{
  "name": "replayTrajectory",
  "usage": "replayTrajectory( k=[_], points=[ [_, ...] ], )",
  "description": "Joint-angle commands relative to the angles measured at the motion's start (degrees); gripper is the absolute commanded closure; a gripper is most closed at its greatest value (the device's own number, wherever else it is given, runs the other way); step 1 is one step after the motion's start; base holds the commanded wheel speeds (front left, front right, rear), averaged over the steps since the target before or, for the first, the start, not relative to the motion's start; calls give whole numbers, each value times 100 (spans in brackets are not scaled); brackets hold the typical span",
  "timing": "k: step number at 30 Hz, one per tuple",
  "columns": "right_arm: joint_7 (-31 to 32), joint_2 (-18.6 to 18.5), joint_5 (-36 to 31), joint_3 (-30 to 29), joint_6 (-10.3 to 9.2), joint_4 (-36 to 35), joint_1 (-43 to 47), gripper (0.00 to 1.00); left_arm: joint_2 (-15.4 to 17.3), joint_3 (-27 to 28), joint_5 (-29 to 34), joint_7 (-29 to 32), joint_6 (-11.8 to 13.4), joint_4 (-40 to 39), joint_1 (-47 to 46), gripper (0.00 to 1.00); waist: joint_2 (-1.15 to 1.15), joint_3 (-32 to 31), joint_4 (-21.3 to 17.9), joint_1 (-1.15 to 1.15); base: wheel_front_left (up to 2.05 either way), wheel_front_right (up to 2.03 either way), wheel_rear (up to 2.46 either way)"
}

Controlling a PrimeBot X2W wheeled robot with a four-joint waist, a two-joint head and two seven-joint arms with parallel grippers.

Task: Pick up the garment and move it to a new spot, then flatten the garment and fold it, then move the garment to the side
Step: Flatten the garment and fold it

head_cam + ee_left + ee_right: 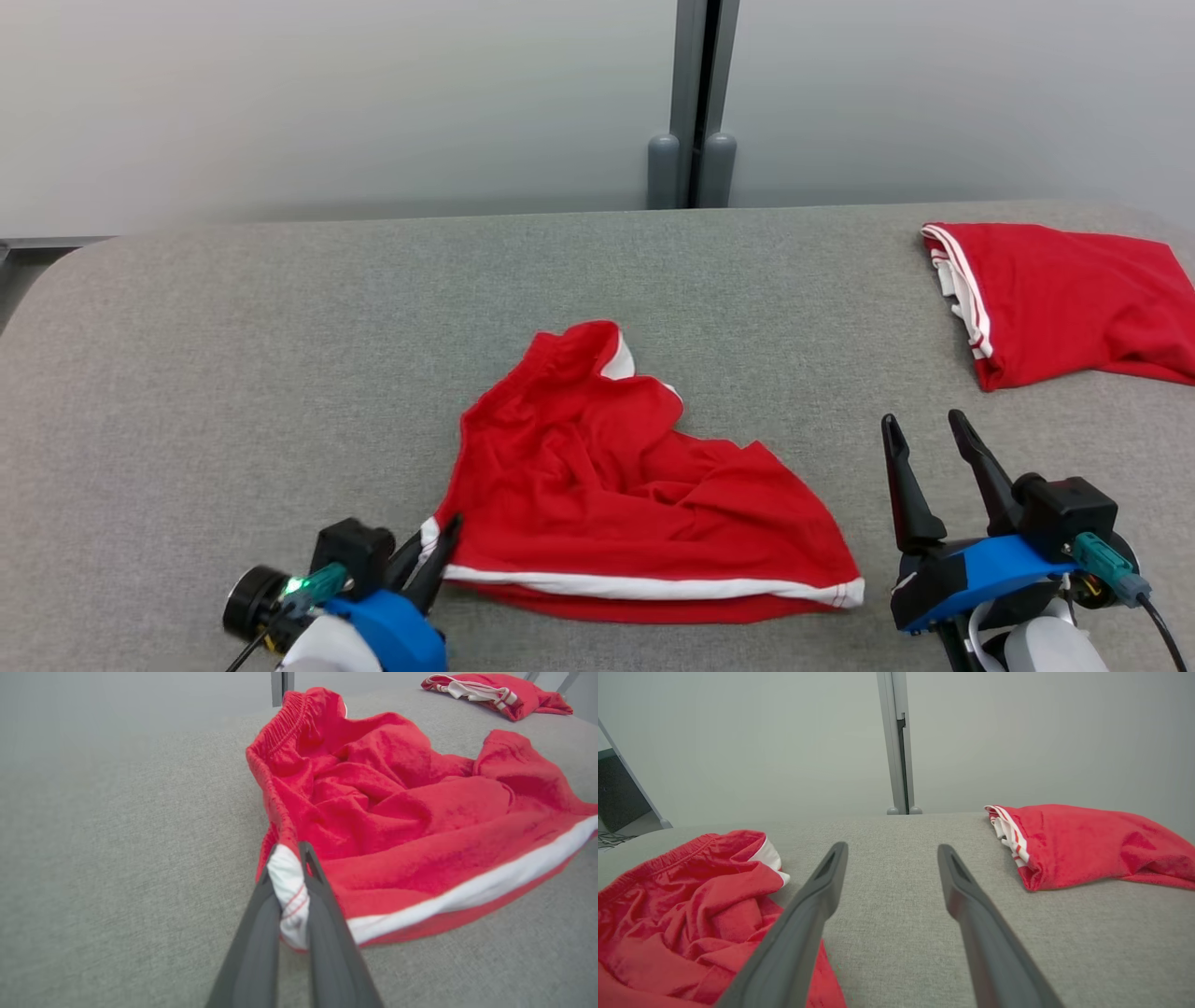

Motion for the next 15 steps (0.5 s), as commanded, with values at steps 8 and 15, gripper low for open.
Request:
replayTrajectory(
  k=[8, 15],
  points=[
    [-23, -13, 4, -30, 1, 135, 61, 0, 27, 398, -355, -280, 288, -79, 638, 0, 0, -28, 103, 0, 0, 0, 0],
    [-38, -12, -24, -80, 1, 186, 51, 0, -55, 995, -36, -384, 521, -539, 717, 0, 0, -86, 166, 0, 0, 0, 0]
  ],
)
